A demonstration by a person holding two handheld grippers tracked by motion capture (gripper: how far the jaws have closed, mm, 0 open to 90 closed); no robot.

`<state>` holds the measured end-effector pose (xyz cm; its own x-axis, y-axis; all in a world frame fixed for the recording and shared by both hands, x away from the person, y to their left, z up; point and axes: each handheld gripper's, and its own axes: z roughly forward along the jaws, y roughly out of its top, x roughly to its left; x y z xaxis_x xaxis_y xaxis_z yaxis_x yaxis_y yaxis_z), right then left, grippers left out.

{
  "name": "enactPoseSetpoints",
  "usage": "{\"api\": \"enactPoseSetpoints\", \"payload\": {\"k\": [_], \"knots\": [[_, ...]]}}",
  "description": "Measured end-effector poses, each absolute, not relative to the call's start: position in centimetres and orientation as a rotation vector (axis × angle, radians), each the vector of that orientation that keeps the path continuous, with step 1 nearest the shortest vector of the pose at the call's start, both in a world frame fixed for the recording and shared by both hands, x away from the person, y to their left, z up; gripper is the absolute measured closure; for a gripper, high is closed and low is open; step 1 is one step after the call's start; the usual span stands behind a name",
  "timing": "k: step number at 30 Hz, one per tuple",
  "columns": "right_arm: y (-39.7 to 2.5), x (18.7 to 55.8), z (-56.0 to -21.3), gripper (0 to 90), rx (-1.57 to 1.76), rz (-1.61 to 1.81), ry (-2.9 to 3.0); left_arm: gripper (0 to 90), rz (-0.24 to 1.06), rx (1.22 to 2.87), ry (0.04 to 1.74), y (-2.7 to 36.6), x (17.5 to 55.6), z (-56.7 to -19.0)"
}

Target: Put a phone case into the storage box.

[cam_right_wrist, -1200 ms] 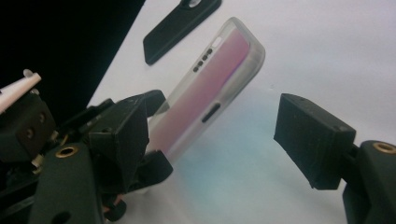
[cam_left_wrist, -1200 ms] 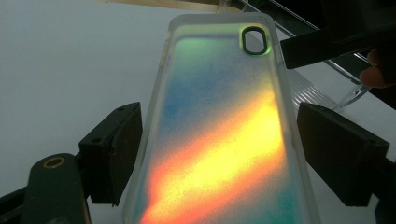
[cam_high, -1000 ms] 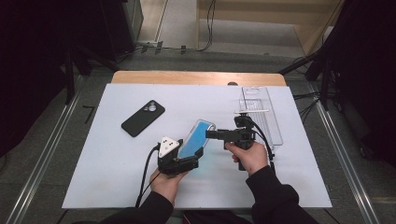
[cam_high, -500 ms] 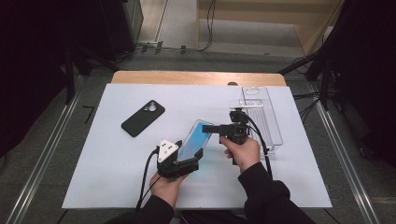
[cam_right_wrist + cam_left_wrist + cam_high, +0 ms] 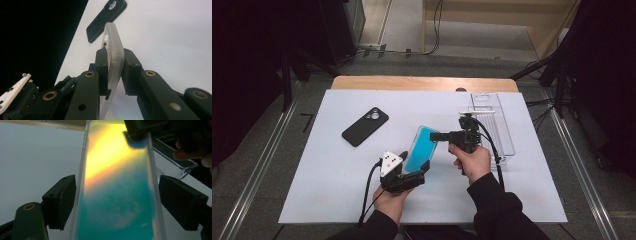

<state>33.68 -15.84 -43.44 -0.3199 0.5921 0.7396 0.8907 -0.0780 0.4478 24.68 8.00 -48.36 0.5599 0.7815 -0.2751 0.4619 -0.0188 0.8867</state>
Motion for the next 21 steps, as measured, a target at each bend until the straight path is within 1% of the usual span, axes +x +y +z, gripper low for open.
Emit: {"api": "enactPoseSetpoints", "payload": {"k": [2,3,4,6,7,8,11,14,18,21], "knots": [[-15.9,33.7,-43.4,77.5,-1.598,-1.357,-1.89,17.3,0.343,1.665,1.057,8.0,24.7,-48.4],[-15.9,33.6,-43.2,78.0,-1.606,-1.353,-1.898,28.8,0.355,1.65,1.067,8.1,24.5,-48.4],[-15.9,33.6,-43.1,78.0,-1.611,-1.351,-1.914,35.2,0.357,1.624,1.049,8.3,24.5,-48.4],[-16.1,33.6,-43.1,78.0,-1.596,-1.365,-1.91,33.3,0.33,1.619,1.049,8.6,24.8,-48.3],[-16.3,33.6,-43.0,78.1,-1.595,-1.364,-1.9,29.5,0.305,1.62,1.056,8.7,25.0,-48.2],[-16.3,33.6,-43.0,78.1,-1.594,-1.366,-1.909,27.5,0.269,1.626,1.076,8.9,25.2,-48.1],[-16.3,33.5,-42.6,78.1,-1.601,-1.368,-1.943,27.3,0.259,1.656,1.089,9.1,25.5,-48.0],[-16.2,33.3,-42.3,78.0,-1.595,-1.372,-1.988,22.7,0.219,1.678,1.114,9.2,25.9,-48.0],[-15.9,33.0,-42.0,78.0,-1.591,-1.361,-2.076,20.7,0.184,1.706,1.143,9.4,26.4,-48.0],[-15.8,32.8,-41.9,78.0,-1.578,-1.36,-2.127,20.7,0.178,1.737,1.134,9.4,26.6,-47.8]]}}
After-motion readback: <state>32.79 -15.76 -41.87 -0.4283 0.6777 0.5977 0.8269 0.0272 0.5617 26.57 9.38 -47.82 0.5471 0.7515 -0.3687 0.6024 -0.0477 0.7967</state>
